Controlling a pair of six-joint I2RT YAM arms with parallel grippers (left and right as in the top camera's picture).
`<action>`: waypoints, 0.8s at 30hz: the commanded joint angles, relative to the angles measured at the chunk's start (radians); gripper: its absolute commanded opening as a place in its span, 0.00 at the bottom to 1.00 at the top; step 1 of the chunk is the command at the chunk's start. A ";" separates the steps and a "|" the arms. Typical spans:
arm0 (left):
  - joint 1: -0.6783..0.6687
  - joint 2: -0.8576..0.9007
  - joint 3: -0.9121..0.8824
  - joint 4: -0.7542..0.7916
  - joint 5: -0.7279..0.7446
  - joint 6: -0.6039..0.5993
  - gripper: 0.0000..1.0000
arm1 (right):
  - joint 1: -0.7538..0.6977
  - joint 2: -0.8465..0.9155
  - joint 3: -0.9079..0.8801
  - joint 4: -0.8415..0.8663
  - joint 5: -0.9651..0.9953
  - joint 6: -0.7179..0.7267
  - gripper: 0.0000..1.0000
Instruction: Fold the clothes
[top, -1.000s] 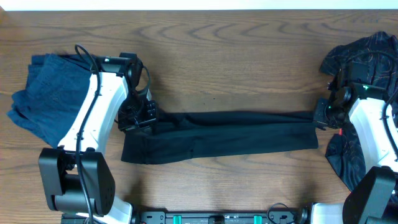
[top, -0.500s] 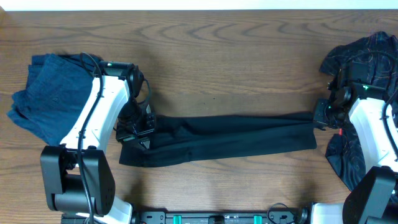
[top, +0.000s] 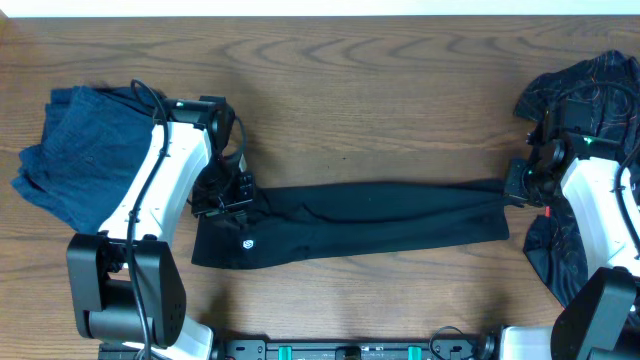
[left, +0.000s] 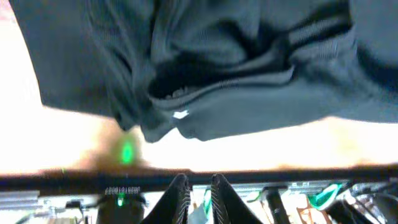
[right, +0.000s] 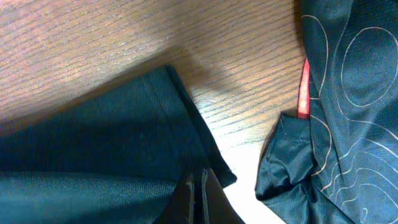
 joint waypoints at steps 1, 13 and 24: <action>0.000 -0.014 -0.005 0.035 -0.017 -0.010 0.17 | 0.007 -0.018 -0.001 -0.001 0.022 0.011 0.01; -0.001 -0.013 -0.021 0.103 -0.016 -0.028 0.17 | 0.007 -0.018 -0.001 -0.005 0.022 0.011 0.01; -0.019 -0.012 -0.078 0.159 -0.003 -0.039 0.17 | 0.007 -0.018 -0.001 -0.023 0.006 0.010 0.01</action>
